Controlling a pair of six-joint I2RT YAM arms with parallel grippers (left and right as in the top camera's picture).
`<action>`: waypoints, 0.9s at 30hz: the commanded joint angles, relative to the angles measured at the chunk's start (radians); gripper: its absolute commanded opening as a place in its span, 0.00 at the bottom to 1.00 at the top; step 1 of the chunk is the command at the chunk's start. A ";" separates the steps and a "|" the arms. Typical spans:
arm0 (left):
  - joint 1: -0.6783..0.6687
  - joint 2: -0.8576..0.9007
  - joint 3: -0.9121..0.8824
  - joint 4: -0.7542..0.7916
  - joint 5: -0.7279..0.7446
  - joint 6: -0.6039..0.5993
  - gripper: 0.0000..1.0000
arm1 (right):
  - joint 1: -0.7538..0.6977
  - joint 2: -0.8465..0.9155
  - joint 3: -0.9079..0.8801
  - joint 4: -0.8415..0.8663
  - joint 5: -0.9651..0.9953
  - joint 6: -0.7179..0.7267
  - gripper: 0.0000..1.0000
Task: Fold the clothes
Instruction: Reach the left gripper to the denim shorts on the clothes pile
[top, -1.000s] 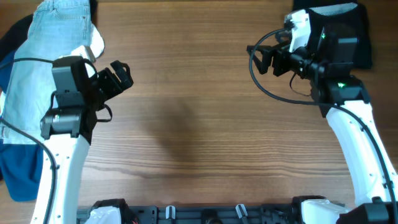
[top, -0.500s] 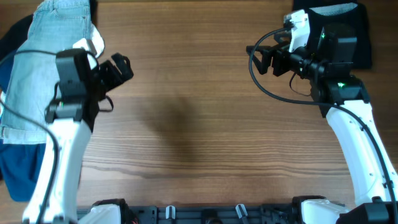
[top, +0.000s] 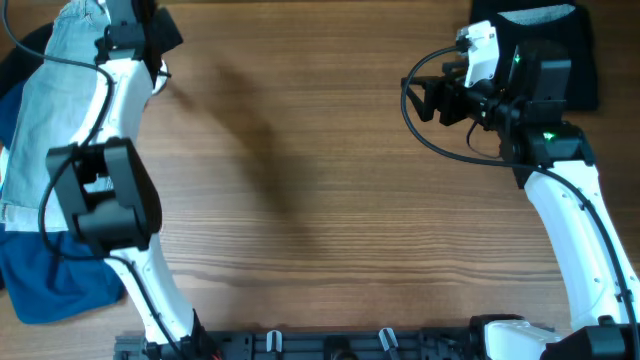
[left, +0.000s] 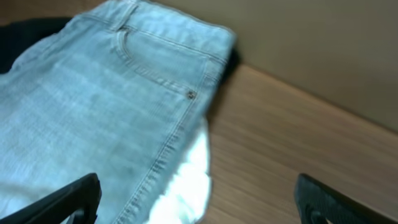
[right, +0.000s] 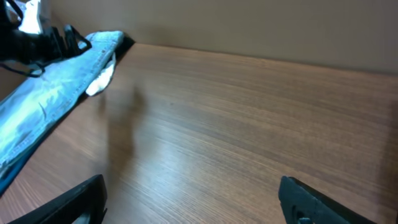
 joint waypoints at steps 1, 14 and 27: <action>0.046 0.082 0.022 0.076 -0.062 0.032 0.97 | -0.006 0.005 0.025 -0.010 0.023 0.028 0.87; 0.079 0.211 0.022 0.201 0.016 0.237 0.85 | -0.006 0.005 0.025 -0.014 0.064 0.053 0.81; 0.079 0.253 0.022 0.222 -0.010 0.236 0.41 | -0.006 0.005 0.025 -0.011 0.068 0.053 0.80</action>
